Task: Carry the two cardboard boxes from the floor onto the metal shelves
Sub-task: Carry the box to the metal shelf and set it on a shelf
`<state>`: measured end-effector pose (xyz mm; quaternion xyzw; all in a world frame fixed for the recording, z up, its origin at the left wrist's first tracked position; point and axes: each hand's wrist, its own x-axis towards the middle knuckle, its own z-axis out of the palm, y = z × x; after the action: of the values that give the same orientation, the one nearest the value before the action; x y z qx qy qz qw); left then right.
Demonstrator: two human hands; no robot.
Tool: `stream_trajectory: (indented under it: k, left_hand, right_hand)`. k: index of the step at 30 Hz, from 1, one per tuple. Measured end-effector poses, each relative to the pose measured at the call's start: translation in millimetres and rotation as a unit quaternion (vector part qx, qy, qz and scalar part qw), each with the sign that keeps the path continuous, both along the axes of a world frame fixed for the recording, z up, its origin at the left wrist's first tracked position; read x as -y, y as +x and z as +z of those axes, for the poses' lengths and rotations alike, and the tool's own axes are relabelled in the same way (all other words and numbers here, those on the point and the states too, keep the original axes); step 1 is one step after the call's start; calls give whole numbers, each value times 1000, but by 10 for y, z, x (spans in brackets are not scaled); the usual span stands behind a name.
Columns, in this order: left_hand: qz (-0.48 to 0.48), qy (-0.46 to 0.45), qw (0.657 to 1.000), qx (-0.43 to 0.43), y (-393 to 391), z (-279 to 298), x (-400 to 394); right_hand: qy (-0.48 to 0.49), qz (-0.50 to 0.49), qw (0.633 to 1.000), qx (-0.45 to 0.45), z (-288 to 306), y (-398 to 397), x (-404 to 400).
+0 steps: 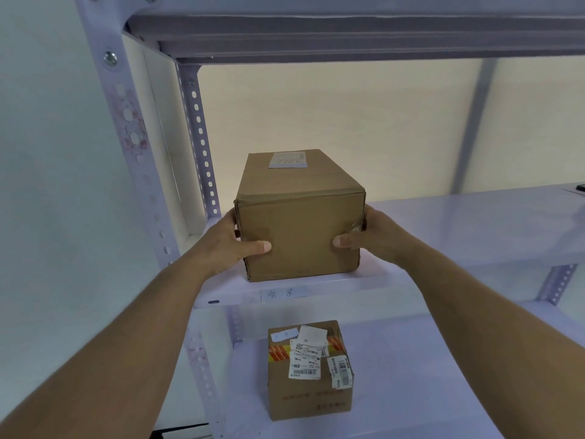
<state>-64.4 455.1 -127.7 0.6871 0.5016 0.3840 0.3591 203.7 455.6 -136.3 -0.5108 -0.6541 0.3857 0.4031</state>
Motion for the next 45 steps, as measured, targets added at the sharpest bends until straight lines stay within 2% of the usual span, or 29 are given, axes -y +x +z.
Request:
stream_trajectory:
  k: [22,45]
  left_hand:
    - [-4,-24,1000,9,8,20,-77]
    - [24,-5,1000,-12,-68,2,-8]
  right_hand:
    - [-6,11,1000,6,34,-3,-57]
    - [2,-59,997,57,96,-28,40]
